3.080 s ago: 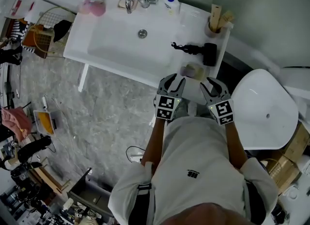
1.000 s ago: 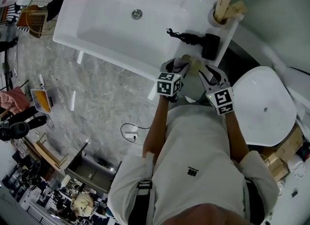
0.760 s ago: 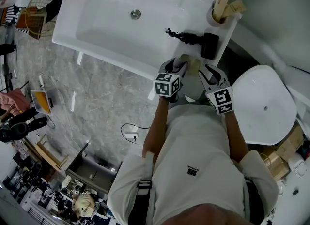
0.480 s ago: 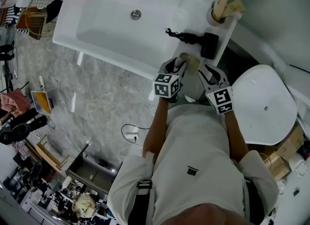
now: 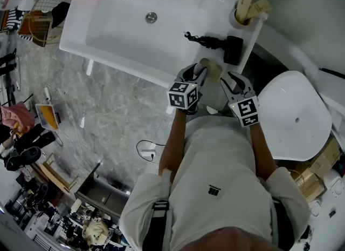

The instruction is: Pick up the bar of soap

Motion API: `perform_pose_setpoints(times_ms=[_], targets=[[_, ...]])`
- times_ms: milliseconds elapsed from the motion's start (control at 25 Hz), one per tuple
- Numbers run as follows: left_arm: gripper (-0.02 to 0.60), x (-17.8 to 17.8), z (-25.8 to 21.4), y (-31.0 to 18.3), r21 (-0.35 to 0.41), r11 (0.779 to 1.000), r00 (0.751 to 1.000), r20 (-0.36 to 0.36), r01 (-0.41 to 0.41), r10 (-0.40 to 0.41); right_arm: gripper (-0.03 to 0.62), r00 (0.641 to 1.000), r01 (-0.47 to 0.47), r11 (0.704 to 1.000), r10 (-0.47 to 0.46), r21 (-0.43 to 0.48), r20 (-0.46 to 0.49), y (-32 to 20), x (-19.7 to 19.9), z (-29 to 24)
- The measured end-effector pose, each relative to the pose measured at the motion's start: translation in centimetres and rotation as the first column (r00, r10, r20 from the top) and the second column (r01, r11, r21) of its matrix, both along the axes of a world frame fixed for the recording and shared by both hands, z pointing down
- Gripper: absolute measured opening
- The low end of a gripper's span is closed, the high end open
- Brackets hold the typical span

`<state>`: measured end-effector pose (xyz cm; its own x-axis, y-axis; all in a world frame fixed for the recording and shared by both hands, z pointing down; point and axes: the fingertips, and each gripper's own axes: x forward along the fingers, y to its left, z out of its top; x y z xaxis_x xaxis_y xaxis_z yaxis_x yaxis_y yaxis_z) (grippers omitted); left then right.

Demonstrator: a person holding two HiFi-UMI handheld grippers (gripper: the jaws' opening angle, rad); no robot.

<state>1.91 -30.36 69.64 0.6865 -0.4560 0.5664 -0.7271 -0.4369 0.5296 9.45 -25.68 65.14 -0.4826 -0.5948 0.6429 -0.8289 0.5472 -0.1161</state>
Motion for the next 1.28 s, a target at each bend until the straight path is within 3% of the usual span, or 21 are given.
perform_pose_setpoints(times_ms=[800,1280], targets=[[0.173,-2.1,-5.5,-0.1,0.162,0.985,0.998,-0.01,-0.058,0.061,0.147,0.999,-0.032,0.997,0.032,0.071,-0.012,0.1,-2.3,-2.3],[0.173,-4.1,-10.3,0.3,0.285,0.956,0.997,-0.024,-0.069,0.079,0.147,0.998,-0.056,0.984,0.058,0.168,-0.005,-0.3,-3.3,-6.1]])
